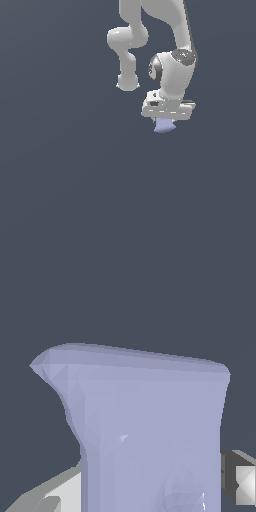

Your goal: Pick up the object and move it to a goal position.

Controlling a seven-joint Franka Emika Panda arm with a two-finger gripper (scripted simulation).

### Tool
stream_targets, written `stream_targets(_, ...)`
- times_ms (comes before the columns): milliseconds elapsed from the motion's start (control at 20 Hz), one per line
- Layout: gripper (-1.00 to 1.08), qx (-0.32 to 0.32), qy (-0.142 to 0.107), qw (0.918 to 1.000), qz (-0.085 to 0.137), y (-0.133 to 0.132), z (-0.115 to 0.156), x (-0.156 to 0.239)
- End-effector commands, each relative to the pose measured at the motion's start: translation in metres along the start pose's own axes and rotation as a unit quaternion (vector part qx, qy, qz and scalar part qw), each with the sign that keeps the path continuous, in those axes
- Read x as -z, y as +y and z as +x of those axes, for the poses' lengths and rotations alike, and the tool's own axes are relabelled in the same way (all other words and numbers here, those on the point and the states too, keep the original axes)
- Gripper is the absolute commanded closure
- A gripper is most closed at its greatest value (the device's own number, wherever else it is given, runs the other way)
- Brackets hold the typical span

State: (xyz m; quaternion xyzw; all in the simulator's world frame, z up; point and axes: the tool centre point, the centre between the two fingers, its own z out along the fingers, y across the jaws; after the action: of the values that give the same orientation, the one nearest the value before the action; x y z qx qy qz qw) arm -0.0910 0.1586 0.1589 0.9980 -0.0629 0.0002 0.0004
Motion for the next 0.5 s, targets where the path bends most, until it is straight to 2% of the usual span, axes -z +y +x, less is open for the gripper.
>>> stream_targets(0, 1.08, 0.000, 0.000, 1.0000, -0.001, -0.010, -0.013, 0.019)
stream_targets(450, 1.08, 0.000, 0.000, 1.0000, -0.001, -0.039, -0.044, 0.069)
